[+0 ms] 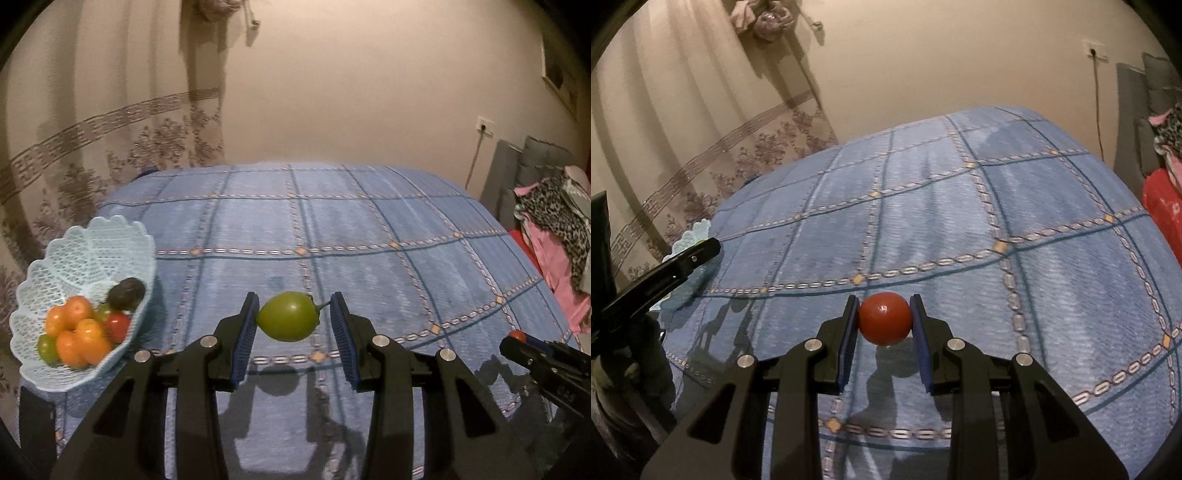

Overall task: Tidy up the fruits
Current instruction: 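Carry the green tomato and red tomato over the basket with both tools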

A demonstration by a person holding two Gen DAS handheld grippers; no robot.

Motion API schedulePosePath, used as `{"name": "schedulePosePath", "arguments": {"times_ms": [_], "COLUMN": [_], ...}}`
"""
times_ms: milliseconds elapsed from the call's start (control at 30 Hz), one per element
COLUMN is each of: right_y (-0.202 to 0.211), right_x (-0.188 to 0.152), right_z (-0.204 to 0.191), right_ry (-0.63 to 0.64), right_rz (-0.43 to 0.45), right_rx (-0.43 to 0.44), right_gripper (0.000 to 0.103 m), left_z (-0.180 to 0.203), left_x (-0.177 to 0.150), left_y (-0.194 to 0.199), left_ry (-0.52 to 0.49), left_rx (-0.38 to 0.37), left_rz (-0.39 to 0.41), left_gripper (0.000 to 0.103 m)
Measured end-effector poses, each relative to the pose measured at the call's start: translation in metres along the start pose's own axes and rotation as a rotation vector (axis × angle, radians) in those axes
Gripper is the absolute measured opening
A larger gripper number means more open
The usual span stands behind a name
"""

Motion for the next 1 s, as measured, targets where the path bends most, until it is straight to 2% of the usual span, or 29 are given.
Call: {"name": "schedulePosePath", "arguments": {"times_ms": [467,633,1000], "right_y": [-0.019,-0.030,-0.052], "right_x": [0.026,0.033,0.064], "right_z": [-0.084,-0.116,-0.190], "right_ry": [0.123,0.170,0.245], "right_rz": [-0.007,-0.024,-0.013], "right_rx": [0.098,0.132,0.221], "right_gripper": [0.028,0.028,0.028], "left_z": [-0.075,-0.104,-0.157], "left_x": [0.015,0.023,0.031], "left_y": [0.021,0.027,0.030], "left_ry": [0.083,0.103,0.177], "left_rx": [0.100,0.164,0.223], "left_rz": [0.072,0.113,0.132], "left_gripper": [0.041,0.041,0.041]}}
Point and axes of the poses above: each gripper's, at about its wrist camera, not at the fingertips, and y roughly against the way its jaws point, z to its right, x to its top, the point moved 8 cm from there along -y, roughly the way its jaws point, and after that the axes turned 10 degrees about y, right-handed, at the moved point
